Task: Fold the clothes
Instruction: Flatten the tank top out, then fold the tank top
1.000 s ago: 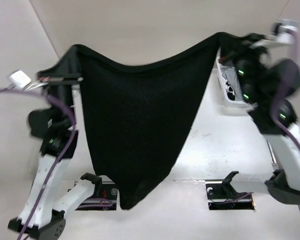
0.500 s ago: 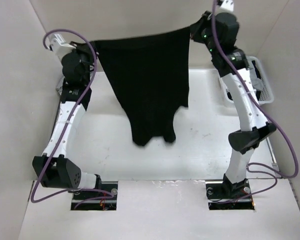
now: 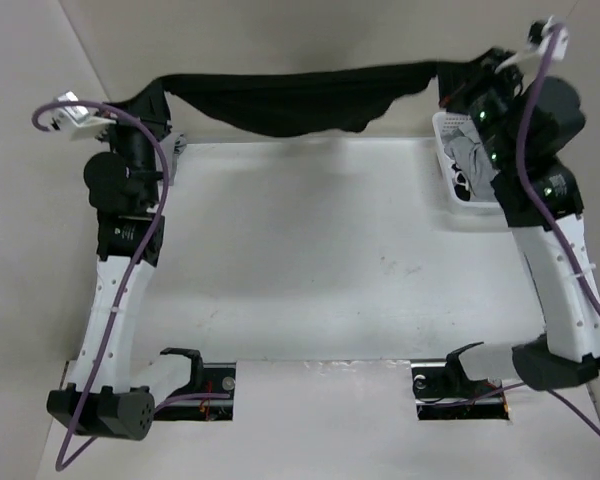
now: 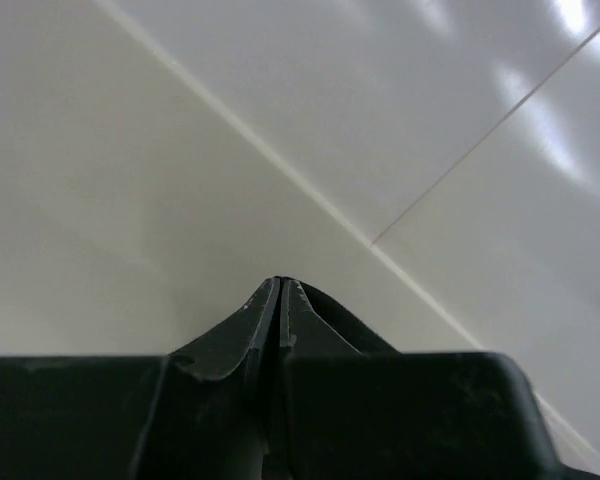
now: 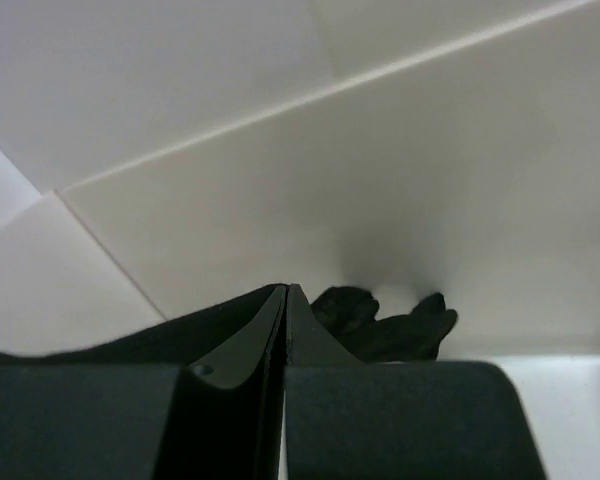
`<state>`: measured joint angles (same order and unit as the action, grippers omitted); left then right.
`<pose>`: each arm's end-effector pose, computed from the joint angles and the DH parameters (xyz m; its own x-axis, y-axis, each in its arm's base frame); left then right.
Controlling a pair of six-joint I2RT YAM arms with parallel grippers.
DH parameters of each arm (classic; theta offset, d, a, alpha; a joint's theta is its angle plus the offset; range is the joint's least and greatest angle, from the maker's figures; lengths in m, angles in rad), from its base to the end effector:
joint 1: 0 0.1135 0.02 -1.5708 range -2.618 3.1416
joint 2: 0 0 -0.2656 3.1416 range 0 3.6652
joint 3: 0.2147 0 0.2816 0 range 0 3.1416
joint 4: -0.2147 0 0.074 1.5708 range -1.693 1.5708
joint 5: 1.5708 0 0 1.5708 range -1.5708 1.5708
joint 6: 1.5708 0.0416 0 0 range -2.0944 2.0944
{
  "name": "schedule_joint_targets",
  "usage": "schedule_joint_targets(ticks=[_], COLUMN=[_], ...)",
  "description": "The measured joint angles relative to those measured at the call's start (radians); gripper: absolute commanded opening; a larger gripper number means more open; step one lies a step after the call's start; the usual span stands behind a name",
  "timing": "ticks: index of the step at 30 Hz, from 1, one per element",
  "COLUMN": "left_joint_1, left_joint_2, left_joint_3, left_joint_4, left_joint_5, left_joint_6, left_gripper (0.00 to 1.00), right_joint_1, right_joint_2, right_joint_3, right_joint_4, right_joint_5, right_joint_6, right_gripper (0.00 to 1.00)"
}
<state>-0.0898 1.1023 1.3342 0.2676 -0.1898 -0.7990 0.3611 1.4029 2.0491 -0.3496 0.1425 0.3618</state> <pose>0.2545 -0.0150 0.5271 0.3878 -0.7416 -0.5475 0.2883 0.6617 -0.6921 0.2540 0.0896 0.6226 0.1769 0.4413 -0.8797 -0.3050 0.8744 0.3773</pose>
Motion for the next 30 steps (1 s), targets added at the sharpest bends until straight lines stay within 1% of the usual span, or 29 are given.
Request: schedule_joint_targets(ticks=[2,5,7,8,9,12,15,16,18,21,24,26,27,28,30], left_joint_1=[-0.02,-0.081,-0.129,-0.165,-0.178,-0.228,-0.26,-0.267,-0.274,-0.277,-0.277,-0.275,-0.275,-0.274,-0.27], left_joint_2=[-0.057,-0.163,-0.238,-0.302,-0.333,-0.562,-0.815,-0.89,-0.984,-1.029,-1.012,-0.962,-0.923,-0.877,-0.752], left_joint_3=[-0.117,-0.349,-0.5,-0.6,-0.644,-0.805,-0.858,-0.859,-0.859,-0.859,-0.862,-0.867,-0.875,-0.885,-0.903], left_joint_4=[0.01,0.003,-0.029,-0.06,-0.084,-0.253,-0.463,-0.521,-0.608,-0.741,-0.812,-0.802,-0.769,-0.734,-0.64], left_joint_5=[-0.021,-0.059,-0.08,-0.094,-0.1,-0.137,-0.169,-0.177,-0.19,-0.201,-0.205,-0.208,-0.211,-0.213,-0.219], left_joint_6=[-0.005,-0.02,-0.027,-0.027,-0.028,-0.028,-0.044,-0.057,-0.091,-0.137,-0.159,-0.167,-0.168,-0.17,-0.169], left_gripper=[0.02,0.02,0.01,0.01,0.01,0.01,0.01,0.01,0.01,0.01,0.01,0.01,0.01,0.01,0.01], right_joint_1=[0.0,0.014,0.048,0.076,0.115,0.232,0.41,0.472,0.603,0.77,0.885,0.888,0.858,0.819,0.69], right_joint_2=[-0.116,-0.287,-0.408,-0.47,-0.555,-0.762,-0.95,-0.99,-1.036,-1.033,-0.957,-0.872,-0.822,-0.779,-0.673], right_joint_3=[-0.253,-0.644,-0.892,-1.001,-1.125,-1.327,-1.433,-1.449,-1.481,-1.541,-1.57,-1.564,-1.553,-1.542,-1.515], right_joint_4=[0.056,0.088,0.084,0.082,0.056,-0.007,-0.11,-0.135,-0.185,-0.249,-0.301,-0.288,-0.273,-0.253,-0.166], right_joint_5=[0.003,0.013,0.034,0.042,0.053,0.077,0.124,0.136,0.174,0.234,0.289,0.314,0.319,0.319,0.282], right_joint_6=[0.002,0.016,0.042,0.06,0.079,0.14,0.253,0.295,0.397,0.544,0.638,0.649,0.639,0.623,0.565], right_gripper=[0.01,0.01,0.01,0.0,0.0,0.0,0.0,0.0,0.0,0.0,0.0,0.0,0.0,0.0,0.0])
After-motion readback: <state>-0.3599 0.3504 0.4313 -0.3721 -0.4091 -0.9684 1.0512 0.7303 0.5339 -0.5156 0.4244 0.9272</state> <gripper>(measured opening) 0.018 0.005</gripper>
